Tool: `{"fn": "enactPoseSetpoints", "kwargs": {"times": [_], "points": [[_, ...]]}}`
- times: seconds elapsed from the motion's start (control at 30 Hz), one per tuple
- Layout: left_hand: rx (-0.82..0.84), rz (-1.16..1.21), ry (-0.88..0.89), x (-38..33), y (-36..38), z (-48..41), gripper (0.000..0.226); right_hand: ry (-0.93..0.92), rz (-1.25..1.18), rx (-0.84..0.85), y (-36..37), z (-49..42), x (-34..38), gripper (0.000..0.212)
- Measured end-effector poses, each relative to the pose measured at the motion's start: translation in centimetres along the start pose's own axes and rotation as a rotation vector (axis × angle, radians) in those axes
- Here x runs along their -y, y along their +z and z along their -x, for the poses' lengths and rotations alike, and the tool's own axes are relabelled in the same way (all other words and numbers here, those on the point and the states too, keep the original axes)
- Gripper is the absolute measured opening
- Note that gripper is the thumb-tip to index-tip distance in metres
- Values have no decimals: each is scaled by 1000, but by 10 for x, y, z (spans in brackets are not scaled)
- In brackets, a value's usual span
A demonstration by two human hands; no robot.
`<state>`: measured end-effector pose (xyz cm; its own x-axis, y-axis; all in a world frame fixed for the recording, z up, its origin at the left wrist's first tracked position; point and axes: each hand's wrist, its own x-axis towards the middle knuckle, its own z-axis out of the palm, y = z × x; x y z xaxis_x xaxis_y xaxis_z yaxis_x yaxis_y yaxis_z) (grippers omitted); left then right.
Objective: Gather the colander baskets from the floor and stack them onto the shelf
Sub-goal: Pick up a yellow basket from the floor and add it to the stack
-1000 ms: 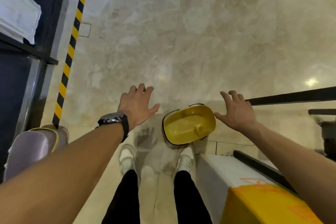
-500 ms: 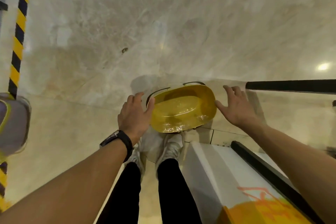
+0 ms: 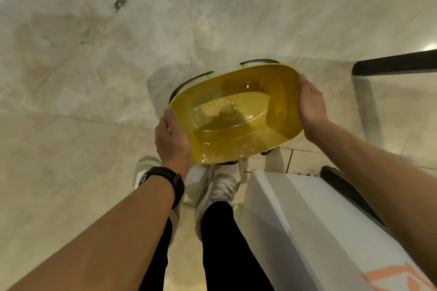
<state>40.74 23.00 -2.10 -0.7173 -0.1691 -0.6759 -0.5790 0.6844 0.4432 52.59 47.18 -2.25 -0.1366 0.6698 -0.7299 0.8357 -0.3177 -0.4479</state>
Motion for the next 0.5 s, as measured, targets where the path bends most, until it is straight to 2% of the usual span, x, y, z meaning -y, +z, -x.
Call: {"fn": "enactPoseSetpoints", "kwargs": {"times": [0.17, 0.27, 0.37, 0.5], "points": [[3, 21, -98, -11, -4, 4, 63, 13, -55, -25, -5, 14, 8, 41], [5, 26, -19, -29, -28, 16, 56, 4, -58, -42, -17, 36, 27, 41], [-15, 52, 25, -55, -59, 28, 61, -27, -14, -67, -29, 63, 56, 43], [-105, 92, 98, -108, -114, 40, 61, -156, 52, -152, -41, 109, 113, 55]]}}
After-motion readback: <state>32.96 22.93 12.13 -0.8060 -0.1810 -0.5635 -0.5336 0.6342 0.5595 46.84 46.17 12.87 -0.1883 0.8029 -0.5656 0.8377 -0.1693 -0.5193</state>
